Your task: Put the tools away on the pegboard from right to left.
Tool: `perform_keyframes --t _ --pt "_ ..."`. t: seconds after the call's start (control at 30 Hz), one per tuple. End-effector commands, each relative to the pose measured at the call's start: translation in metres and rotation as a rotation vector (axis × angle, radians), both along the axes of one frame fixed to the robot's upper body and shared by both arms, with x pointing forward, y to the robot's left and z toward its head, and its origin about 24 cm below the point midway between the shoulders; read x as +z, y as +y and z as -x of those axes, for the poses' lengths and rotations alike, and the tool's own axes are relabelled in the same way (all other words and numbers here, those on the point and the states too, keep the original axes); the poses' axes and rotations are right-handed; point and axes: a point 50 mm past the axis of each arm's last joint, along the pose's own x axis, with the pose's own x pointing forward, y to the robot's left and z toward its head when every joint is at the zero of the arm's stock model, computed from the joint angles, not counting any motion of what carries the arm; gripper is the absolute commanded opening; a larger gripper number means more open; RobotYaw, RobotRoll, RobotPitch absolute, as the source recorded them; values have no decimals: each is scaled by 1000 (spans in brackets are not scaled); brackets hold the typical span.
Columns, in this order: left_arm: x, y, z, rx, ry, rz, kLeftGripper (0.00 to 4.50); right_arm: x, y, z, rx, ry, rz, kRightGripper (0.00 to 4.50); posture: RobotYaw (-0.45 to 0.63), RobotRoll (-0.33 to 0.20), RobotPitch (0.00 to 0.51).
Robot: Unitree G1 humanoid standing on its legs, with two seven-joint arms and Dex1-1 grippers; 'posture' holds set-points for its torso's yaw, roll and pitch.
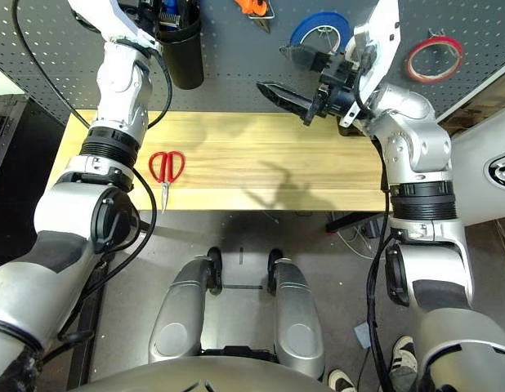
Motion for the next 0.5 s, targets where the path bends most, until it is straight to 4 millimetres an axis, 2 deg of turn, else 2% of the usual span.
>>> perform_keyframes --t 0.03,0.07,0.33,0.5 --pt "-11 -3 -4 -15 55 -19 798 7 -2 3 3 -23 -19 4500 -83 0 250" --pt "-12 -4 -4 -20 59 -26 1556 7 -2 3 2 -22 -20 4500 -83 0 250" --pt "-5 0 3 -69 51 -36 4482 5 -1 -1 4 -12 -18 4500 -51 0 252" --pt "10 7 28 -110 12 -98 4482 3 0 -5 9 -6 -13 4500 -17 0 253"
